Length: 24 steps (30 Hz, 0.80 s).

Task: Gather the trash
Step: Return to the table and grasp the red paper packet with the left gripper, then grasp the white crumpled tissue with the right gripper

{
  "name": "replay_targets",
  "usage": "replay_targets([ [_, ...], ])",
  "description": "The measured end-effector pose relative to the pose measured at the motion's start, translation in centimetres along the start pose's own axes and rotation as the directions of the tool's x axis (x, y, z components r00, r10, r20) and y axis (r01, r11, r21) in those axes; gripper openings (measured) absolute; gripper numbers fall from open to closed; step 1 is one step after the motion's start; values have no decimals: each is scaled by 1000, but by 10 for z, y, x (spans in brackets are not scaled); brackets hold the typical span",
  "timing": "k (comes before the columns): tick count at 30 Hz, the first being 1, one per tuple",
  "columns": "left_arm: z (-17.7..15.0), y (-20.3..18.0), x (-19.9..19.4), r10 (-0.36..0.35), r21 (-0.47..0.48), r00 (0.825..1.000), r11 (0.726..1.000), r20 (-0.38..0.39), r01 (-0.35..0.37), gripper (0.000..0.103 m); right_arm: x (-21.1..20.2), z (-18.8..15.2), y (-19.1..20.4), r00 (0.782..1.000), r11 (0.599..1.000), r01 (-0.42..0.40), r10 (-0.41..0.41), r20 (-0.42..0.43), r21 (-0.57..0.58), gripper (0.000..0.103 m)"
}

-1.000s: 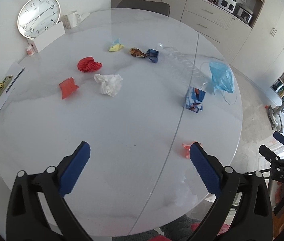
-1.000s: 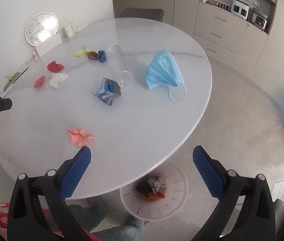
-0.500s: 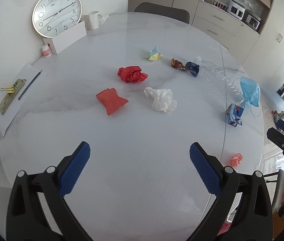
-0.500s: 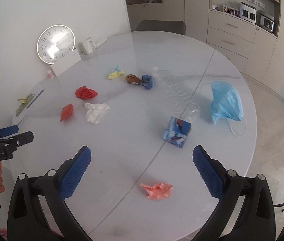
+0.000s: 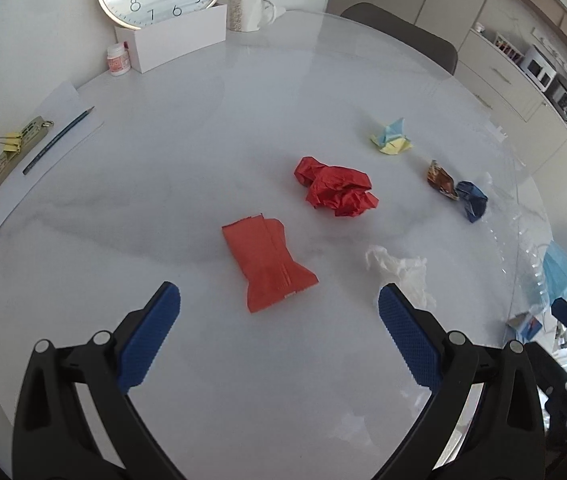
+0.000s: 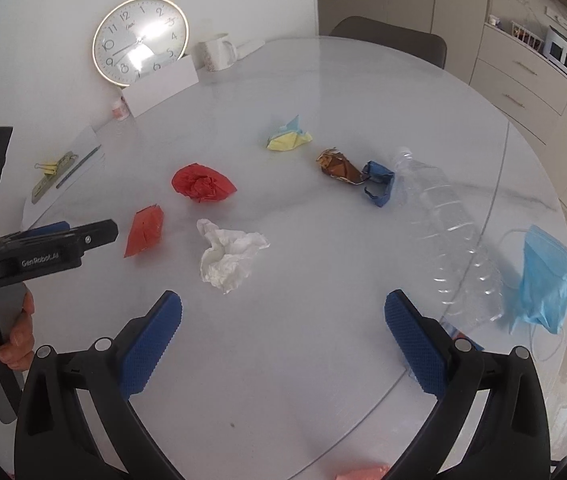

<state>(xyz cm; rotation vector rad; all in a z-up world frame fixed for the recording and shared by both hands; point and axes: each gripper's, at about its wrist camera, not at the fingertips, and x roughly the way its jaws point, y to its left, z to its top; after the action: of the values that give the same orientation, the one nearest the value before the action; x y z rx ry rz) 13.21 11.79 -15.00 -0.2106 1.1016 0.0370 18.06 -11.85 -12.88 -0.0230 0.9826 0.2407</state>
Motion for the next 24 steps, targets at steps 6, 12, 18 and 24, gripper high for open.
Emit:
replay_targets([
  [6, 21, 0, 49, 69, -67, 996, 995, -64, -73, 91, 48, 24, 11, 999, 998, -10, 8, -43, -65, 101],
  [12, 30, 0, 76, 96, -111, 989, 988, -114, -108, 82, 90, 34, 18, 994, 997, -47, 40, -100, -63, 101],
  [18, 28, -1, 86, 122, -75, 983, 988, -136, -133, 50, 111, 35, 30, 991, 997, -52, 45, -126, -54, 101],
  [24, 25, 9, 79, 97, -65, 987, 992, -127, -106, 40, 123, 31, 45, 989, 998, -31, 22, -145, -59, 101],
])
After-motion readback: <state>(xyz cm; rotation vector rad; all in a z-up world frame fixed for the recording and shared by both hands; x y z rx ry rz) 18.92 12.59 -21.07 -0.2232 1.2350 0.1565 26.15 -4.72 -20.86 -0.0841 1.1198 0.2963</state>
